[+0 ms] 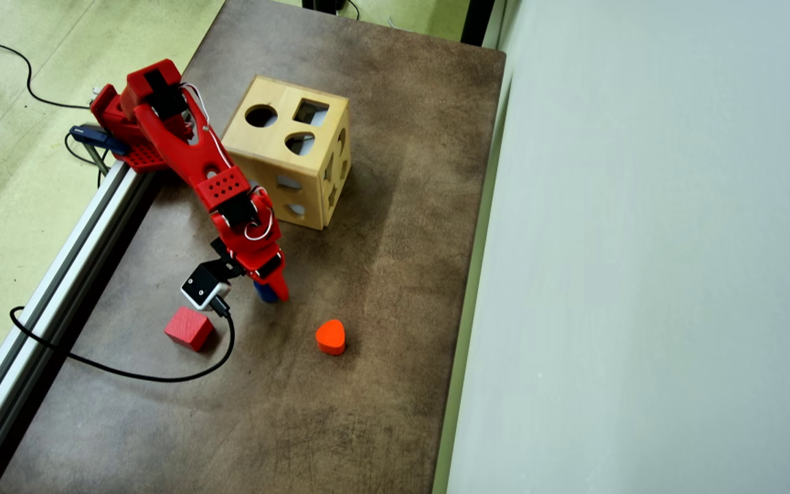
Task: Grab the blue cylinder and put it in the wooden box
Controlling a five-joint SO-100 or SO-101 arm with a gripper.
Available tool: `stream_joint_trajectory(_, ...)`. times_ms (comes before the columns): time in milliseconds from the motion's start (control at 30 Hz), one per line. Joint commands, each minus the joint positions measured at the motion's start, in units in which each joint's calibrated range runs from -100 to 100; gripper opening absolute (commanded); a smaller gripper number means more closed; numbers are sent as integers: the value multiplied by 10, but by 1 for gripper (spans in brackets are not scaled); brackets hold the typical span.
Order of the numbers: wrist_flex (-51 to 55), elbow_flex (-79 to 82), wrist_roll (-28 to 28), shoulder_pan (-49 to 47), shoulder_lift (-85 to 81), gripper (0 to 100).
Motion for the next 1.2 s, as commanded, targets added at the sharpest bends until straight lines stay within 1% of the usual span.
stream_joint_trajectory(0, -6, -23, -1, -4, -7, 21)
stream_joint_trajectory(133, -6, -23, -1, -4, -7, 18)
stream_joint_trajectory(433, -6, -22, -1, -4, -8, 18)
stream_joint_trajectory(667, -6, -23, -1, -4, -8, 13)
stream_joint_trajectory(1067, 6, -23, -2, -4, -19, 14)
stream_joint_trajectory(1167, 6, -22, -2, -4, -52, 14)
